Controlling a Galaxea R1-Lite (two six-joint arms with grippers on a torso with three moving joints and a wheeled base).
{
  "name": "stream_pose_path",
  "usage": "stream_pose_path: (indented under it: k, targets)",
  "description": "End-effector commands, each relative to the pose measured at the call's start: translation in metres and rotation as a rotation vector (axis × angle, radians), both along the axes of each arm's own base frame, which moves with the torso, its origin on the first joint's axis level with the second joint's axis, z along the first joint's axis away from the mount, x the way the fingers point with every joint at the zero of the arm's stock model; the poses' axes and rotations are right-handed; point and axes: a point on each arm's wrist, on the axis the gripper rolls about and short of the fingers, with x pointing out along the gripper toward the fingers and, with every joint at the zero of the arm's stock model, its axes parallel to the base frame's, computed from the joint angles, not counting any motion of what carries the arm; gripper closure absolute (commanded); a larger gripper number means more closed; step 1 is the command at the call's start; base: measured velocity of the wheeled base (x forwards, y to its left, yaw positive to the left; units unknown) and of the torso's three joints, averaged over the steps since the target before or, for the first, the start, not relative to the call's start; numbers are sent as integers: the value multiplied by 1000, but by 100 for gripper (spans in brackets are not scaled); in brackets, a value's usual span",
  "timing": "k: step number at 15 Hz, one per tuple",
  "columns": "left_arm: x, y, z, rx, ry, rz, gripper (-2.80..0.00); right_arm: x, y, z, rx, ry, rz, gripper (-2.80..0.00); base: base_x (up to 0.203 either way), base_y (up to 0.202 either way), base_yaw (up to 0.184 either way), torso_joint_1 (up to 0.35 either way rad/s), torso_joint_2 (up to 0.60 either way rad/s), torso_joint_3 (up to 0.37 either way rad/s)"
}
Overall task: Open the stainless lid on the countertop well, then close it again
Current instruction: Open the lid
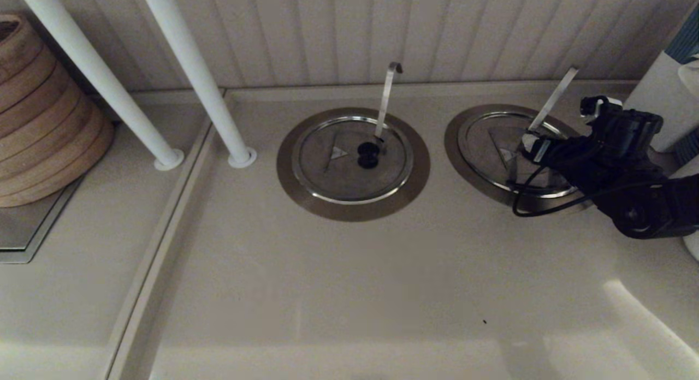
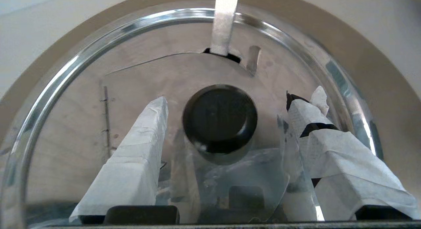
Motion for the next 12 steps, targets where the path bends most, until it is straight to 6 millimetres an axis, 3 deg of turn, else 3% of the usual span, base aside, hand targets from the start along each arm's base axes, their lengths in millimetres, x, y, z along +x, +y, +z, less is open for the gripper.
stream_pose_path:
  k: [1,12]
  targets:
    - [0,0,0,0,1,-1,0,2,0,0,7,-11,-9,-280,0,0,0,0,0,0]
    - [0,0,0,0,1,0,0,11,2,-5,50,-24,-4,-280,0,0,0,0,0,0]
